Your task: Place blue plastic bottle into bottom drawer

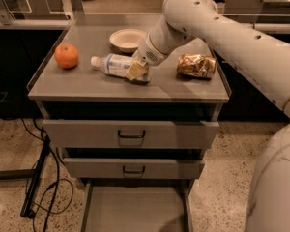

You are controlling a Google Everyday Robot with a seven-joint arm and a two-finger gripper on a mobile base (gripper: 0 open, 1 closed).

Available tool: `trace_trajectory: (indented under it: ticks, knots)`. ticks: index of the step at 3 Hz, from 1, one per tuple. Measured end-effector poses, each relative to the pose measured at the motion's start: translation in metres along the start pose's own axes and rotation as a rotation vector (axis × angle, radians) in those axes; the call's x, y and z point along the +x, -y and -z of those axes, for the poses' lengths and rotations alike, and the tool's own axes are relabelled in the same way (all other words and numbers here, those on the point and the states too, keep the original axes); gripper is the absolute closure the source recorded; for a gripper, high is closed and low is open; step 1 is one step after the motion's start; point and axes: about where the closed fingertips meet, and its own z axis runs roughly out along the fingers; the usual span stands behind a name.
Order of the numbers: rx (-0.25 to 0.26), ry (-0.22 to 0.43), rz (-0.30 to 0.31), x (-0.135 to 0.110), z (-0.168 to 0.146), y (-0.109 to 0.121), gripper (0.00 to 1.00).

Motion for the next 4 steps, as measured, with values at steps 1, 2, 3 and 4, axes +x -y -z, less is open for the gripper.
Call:
trace_trajectory:
  ticks: [1,2,3,4]
  knots:
    - [0.0,0.0,0.0,-0.002,0.003,0.001,1.0]
    - [0.006,0.01,-0.012,0.009,0.022,-0.015,1.0]
    - [0.033,0.036,-0.009,0.017,0.06,-0.033,1.0]
    - [0.056,0.093,0.016,0.019,0.111,-0.049,1.0]
